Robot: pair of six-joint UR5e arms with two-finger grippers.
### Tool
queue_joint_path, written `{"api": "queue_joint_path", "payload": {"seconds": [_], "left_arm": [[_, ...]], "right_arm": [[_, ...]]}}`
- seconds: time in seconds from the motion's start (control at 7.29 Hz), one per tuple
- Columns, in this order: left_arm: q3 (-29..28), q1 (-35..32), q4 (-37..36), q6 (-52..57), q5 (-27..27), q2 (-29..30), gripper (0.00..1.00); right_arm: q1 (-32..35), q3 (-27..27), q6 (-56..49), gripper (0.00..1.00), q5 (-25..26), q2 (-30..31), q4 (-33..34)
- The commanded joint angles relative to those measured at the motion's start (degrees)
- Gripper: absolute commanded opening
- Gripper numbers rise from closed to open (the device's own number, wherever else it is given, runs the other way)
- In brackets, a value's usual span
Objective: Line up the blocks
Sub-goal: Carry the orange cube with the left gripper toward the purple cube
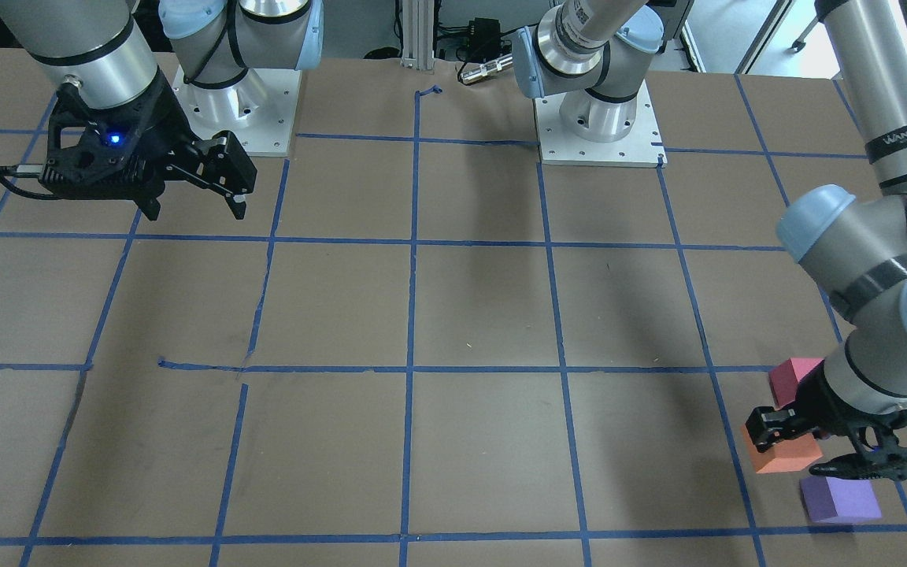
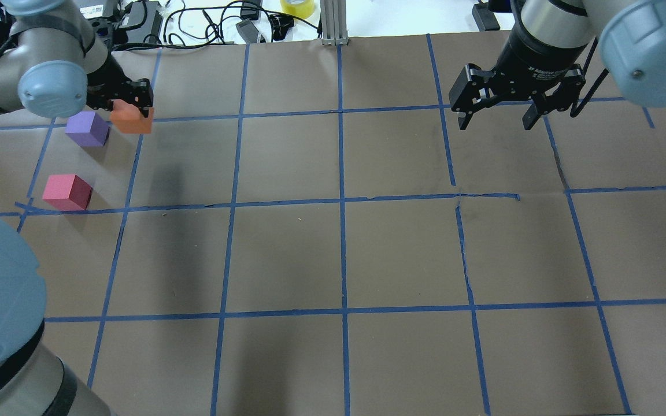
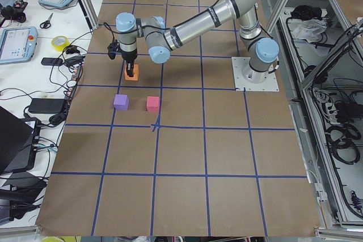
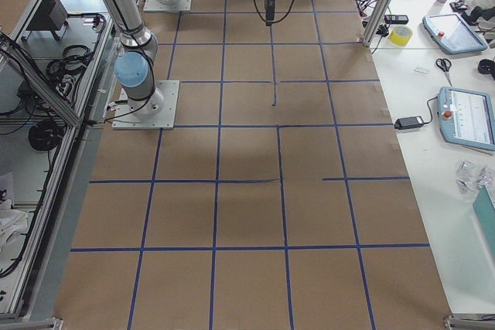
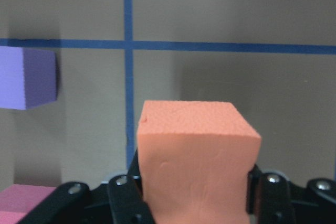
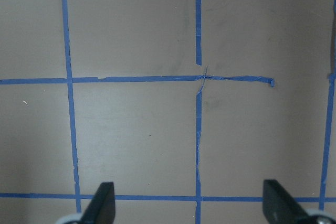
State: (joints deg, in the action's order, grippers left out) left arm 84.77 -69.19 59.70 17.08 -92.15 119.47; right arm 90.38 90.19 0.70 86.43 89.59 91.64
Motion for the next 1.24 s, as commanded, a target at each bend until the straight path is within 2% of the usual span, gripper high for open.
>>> {"api": "queue_joint_path", "payload": {"seconds": [0.0,0.55,0.69,0.82,1.1], "left_arm": [[-0.1,6.6,0.6,5.3,0.5,1.4,0.00],[-1.4,7.4,0.6,6.6,0.1,3.5,0.00],[-2.3,7.4,0.6,6.6,0.1,3.7,0.00],[-1.7,7.4,0.8,8.0,0.1,4.5,0.00],[-1.4,7.4,0.6,10.3,0.2,5.3,0.00]], "right_arm": [[0.9,0.1,-0.1,1.00,0.1,0.2,-0.5],[1.0,0.2,-0.6,1.00,0.3,-0.7,-0.3],[1.0,0.2,-0.4,1.00,1.8,-0.7,-0.3],[1.0,0.8,-0.3,1.00,5.6,-0.7,-0.4],[1.0,2.9,-0.1,1.00,6.3,-0.3,-0.1]]}}
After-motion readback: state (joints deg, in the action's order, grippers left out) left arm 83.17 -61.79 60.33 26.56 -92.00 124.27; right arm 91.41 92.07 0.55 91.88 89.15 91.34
